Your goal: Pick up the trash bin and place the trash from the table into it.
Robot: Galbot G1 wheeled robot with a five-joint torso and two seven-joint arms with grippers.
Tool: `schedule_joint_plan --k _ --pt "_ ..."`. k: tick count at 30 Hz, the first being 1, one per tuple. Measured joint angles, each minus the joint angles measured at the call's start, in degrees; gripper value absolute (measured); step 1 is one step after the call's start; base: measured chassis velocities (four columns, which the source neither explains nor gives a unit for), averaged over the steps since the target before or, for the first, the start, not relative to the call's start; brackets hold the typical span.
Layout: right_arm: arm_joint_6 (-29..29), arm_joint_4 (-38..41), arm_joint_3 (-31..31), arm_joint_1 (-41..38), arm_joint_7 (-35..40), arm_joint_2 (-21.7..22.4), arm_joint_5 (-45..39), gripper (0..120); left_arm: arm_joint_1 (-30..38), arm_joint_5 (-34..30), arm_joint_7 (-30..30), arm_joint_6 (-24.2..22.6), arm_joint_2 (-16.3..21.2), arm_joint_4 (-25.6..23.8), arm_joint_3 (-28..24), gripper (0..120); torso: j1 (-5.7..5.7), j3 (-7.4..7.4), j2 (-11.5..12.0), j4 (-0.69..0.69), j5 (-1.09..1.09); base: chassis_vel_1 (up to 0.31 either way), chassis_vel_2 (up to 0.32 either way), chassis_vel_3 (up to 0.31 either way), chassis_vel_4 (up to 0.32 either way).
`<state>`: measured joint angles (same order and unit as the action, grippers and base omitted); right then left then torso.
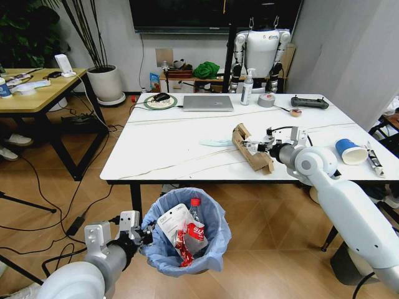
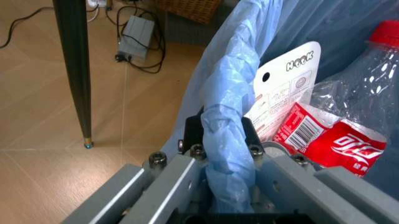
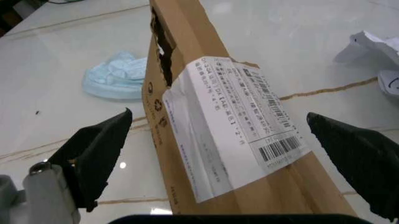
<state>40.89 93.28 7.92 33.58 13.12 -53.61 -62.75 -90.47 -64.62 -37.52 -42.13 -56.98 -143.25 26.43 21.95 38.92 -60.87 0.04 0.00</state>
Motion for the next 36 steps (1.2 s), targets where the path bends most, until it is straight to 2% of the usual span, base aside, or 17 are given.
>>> schedule_joint_plan --k 5,9,14,15,22,25,26,29,36 --pt "-0.11 -1.99 -0.69 -0.72 -1.27 -0.23 0.70 97 0.23 -0.03 0.03 0.00 -0.25 0.00 0.04 0 0.00 0.00 0.00 0.00 0.00 0.000 0.000 0.000 0.000" --pt "-0.65 -2.90 -0.85 -0.81 -2.03 -0.30 1.49 88 0.34 -0.08 0.04 0.00 -0.27 0.00 0.14 0 0.00 0.00 0.00 0.00 0.00 0.000 0.000 0.000 0.000" --pt "-1.96 -3.46 -0.86 -0.62 -2.46 -0.35 2.29 65 0.53 -0.12 0.06 0.00 -0.23 0.00 0.25 0 0.00 -0.01 0.00 0.00 -0.01 0.000 0.000 0.000 0.000" --pt "-1.96 -3.46 -0.86 -0.62 -2.46 -0.35 2.29 65 0.53 -0.12 0.06 0.00 -0.23 0.00 0.25 0 0.00 -0.01 0.00 0.00 -0.01 0.000 0.000 0.000 0.000" --pt "-3.56 -2.96 -0.78 0.04 -2.30 -0.26 3.19 37 0.72 -0.05 0.27 0.00 -0.23 0.00 0.24 0 0.00 -0.01 0.00 0.00 -0.01 0.000 0.000 0.000 0.000" --pt "-3.78 -2.51 -0.80 0.18 -2.10 -0.25 3.27 30 0.72 0.01 0.32 0.00 -0.27 0.00 0.23 0 0.00 -0.01 0.00 0.00 0.00 0.000 0.000 0.000 0.000" --pt "-3.92 -2.09 -0.80 0.26 -1.82 -0.24 3.28 23 0.73 0.05 0.37 0.00 -0.30 0.00 0.24 0 0.00 -0.01 0.00 0.00 0.00 0.000 0.000 0.000 0.000" --pt "-4.39 -0.85 -0.58 0.45 -0.82 -0.29 3.20 12 0.72 0.09 0.43 0.00 -0.34 0.00 0.27 0 0.00 0.00 0.00 0.00 0.00 0.000 0.000 0.000 0.000" --pt "-5.05 4.10 0.59 1.16 1.10 0.01 1.61 0 0.92 0.13 0.45 0.00 -0.40 0.00 0.34 0 0.00 0.00 0.00 0.00 0.00 0.000 0.000 0.000 0.000"
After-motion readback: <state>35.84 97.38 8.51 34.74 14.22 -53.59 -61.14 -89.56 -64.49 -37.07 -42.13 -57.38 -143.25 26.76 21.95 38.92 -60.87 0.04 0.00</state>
